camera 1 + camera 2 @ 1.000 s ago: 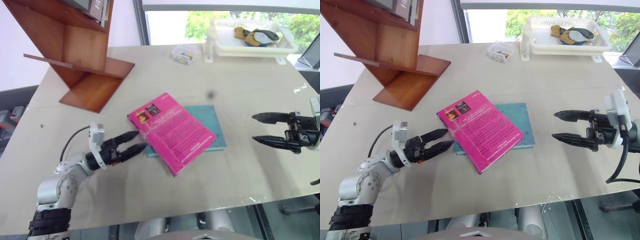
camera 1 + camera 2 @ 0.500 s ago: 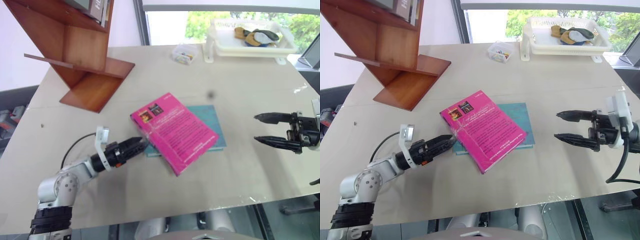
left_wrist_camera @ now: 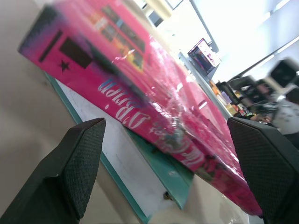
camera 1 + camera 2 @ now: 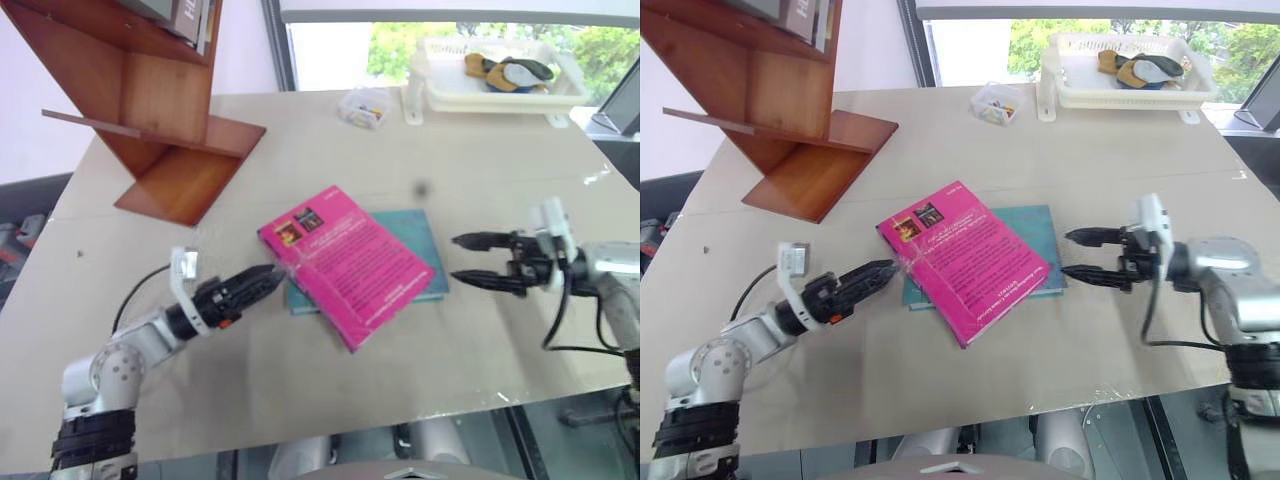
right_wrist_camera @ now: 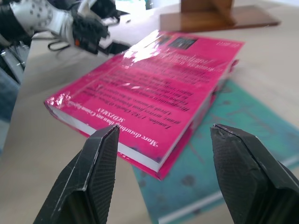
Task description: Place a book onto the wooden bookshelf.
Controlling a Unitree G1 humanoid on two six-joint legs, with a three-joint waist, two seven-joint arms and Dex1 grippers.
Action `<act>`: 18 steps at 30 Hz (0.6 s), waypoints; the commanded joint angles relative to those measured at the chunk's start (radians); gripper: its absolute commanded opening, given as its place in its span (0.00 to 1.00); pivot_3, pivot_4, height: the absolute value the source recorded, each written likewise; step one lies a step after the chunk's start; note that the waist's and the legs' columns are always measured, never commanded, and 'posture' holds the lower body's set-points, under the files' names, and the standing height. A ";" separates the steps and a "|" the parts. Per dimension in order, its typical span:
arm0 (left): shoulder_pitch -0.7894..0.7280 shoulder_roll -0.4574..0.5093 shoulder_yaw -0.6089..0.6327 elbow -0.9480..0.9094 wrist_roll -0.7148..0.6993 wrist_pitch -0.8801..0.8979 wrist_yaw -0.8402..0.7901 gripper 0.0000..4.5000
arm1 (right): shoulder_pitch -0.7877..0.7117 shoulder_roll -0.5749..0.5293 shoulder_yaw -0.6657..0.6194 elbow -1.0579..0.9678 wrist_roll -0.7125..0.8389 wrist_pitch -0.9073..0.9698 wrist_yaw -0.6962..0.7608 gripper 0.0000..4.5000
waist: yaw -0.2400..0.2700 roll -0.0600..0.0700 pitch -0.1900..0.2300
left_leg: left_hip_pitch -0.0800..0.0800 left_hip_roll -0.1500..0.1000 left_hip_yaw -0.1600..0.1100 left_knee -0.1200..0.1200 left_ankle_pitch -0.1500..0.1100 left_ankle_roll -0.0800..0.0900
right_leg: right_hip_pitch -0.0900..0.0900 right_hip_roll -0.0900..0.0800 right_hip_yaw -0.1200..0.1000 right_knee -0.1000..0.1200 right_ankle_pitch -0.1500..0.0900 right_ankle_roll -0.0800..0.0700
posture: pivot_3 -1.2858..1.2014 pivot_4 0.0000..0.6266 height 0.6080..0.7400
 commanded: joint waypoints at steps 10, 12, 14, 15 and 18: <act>0.152 0.182 0.171 -0.141 0.087 -0.283 -0.234 0.99 | -0.056 0.045 0.107 0.131 -0.108 -0.152 0.111 0.70 | 0.004 0.000 0.000 | 0.001 0.000 0.000 0.000 0.000 0.000 | 0.001 0.000 -0.001 0.000 -0.002 -0.004 | 0.52 0.24 1.00; 0.141 0.226 0.184 -0.140 0.117 -0.322 -0.257 0.99 | -0.062 0.051 0.114 0.145 -0.115 -0.162 0.113 0.70 | 0.004 0.000 0.000 | 0.001 0.000 0.000 0.000 0.000 0.000 | 0.001 0.000 -0.001 0.000 -0.002 -0.004 | 0.52 0.24 1.00; 0.126 0.282 0.197 -0.122 0.162 -0.378 -0.299 0.99 | -0.074 0.063 0.120 0.156 -0.120 -0.167 0.114 0.70 | 0.003 0.000 0.000 | 0.001 0.000 0.000 0.000 0.000 0.000 | 0.001 0.000 -0.002 0.000 -0.002 -0.004 | 0.52 0.24 1.00; 0.111 0.300 0.206 -0.111 0.167 -0.396 -0.312 0.99 | -0.081 0.069 0.123 0.160 -0.123 -0.170 0.114 0.70 | 0.002 0.000 0.000 | 0.001 0.000 0.000 0.000 0.000 0.000 | 0.001 0.001 -0.001 0.000 -0.002 -0.004 | 0.52 0.24 1.00; 0.063 0.362 0.228 -0.080 0.178 -0.421 -0.348 0.99 | -0.102 0.093 0.130 0.171 -0.133 -0.174 0.111 0.70 | 0.002 0.001 0.001 | 0.000 0.000 0.000 0.000 0.000 0.000 | 0.001 0.001 -0.002 0.000 -0.002 -0.004 | 0.52 0.24 1.00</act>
